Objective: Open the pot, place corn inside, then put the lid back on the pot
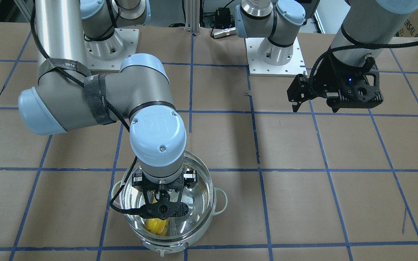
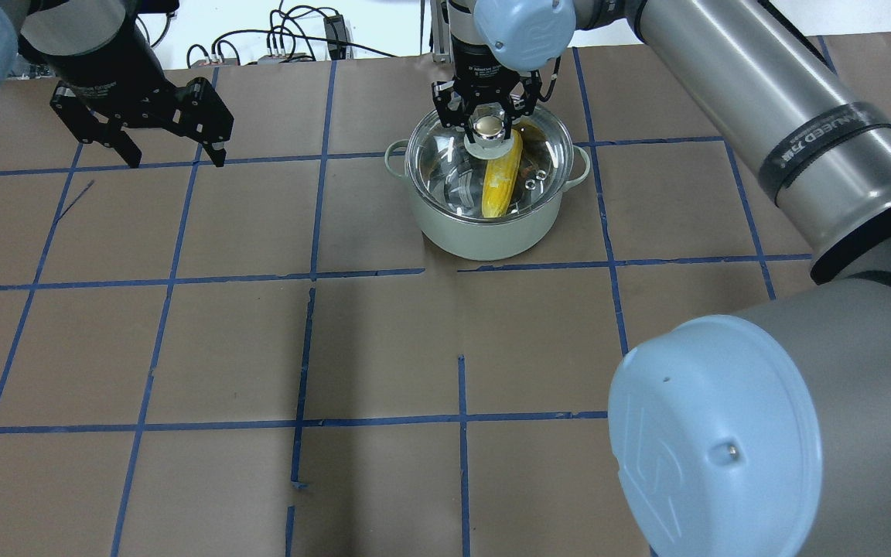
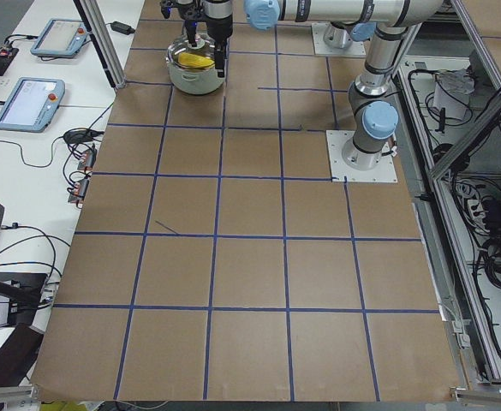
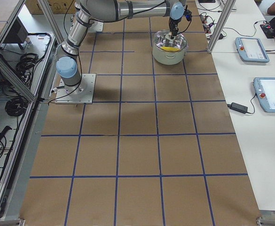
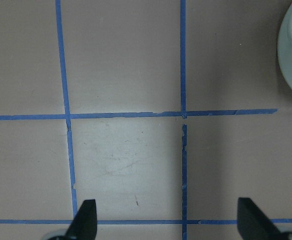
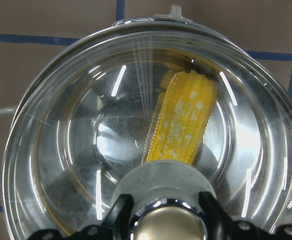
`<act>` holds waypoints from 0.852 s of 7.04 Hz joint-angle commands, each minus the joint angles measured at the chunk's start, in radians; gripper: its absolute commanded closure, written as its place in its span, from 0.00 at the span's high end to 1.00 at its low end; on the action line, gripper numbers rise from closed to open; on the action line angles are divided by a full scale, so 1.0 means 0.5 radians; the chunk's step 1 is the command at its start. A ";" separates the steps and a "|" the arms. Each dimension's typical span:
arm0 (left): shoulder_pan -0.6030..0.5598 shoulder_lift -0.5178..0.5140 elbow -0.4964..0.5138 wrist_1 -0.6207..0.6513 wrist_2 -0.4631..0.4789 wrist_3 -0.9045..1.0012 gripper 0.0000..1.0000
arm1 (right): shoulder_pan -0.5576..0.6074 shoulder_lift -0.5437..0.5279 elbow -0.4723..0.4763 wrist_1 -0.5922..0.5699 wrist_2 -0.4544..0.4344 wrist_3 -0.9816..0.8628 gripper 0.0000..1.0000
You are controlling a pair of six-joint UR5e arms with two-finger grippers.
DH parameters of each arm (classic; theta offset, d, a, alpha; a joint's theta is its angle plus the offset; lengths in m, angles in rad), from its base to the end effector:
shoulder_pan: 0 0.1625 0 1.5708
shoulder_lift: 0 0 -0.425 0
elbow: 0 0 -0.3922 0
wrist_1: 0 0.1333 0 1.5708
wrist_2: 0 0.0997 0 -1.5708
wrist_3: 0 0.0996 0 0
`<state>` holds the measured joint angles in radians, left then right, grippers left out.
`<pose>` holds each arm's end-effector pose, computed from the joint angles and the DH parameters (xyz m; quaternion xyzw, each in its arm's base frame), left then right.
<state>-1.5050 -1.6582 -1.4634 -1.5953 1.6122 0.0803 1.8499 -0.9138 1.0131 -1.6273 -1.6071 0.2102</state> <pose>-0.0942 -0.5358 0.4938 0.0073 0.9998 0.0038 0.0205 0.3300 -0.6806 0.3564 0.0348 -0.9990 -0.0164 0.0228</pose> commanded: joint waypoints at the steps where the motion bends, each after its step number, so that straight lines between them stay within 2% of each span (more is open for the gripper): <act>1: -0.003 0.000 0.000 0.000 0.000 -0.010 1.00 | -0.003 -0.001 -0.014 -0.013 0.002 0.000 0.07; 6: -0.003 0.000 0.000 0.000 0.000 -0.007 1.00 | -0.003 0.045 -0.017 -0.102 -0.001 0.012 0.07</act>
<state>-1.5064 -1.6582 -1.4634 -1.5953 1.6122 0.0766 1.8485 -0.8962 1.0067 -1.6730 -1.6074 0.2164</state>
